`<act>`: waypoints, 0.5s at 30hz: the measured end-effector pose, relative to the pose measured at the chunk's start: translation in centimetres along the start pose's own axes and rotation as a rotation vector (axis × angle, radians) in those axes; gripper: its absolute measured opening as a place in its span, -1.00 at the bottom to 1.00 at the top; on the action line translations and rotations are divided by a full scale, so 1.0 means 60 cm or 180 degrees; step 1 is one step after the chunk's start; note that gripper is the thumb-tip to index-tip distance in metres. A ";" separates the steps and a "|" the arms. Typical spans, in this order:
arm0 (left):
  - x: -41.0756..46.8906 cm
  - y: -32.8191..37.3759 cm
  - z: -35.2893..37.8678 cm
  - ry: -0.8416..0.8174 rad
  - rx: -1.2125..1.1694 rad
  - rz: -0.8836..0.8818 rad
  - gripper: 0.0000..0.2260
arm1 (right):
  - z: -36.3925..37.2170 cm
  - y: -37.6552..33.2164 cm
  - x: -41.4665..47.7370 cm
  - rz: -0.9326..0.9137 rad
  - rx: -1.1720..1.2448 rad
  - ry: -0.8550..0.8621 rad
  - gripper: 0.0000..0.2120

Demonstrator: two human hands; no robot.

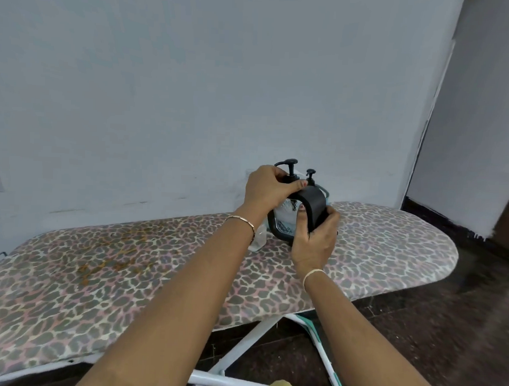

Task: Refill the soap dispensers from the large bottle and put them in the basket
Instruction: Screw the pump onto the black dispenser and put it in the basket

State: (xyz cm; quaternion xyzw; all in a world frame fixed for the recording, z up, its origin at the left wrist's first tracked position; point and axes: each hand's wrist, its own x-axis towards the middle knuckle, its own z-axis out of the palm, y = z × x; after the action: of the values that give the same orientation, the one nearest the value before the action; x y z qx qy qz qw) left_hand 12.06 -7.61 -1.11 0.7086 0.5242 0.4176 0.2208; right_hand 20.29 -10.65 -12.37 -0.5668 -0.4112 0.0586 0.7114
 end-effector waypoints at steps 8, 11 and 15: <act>0.079 0.021 0.009 -0.0133 -0.0408 -0.0016 -0.66 | 0.037 0.010 0.067 -0.0154 -0.0093 -0.0334 -0.40; 0.120 0.015 0.018 -0.0039 -0.0491 -0.0004 -0.71 | 0.055 0.020 0.096 -0.0300 -0.0212 -0.0526 -0.41; 0.166 0.006 0.038 0.0240 -0.0453 0.0007 -0.80 | 0.079 0.033 0.121 -0.0416 -0.0211 -0.0656 -0.47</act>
State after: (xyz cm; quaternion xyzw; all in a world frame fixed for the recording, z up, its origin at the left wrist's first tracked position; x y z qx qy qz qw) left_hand 15.15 1.77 1.52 0.6755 0.5003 0.4805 0.2502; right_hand 22.73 -2.39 -10.24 -0.5530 -0.5199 0.0564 0.6486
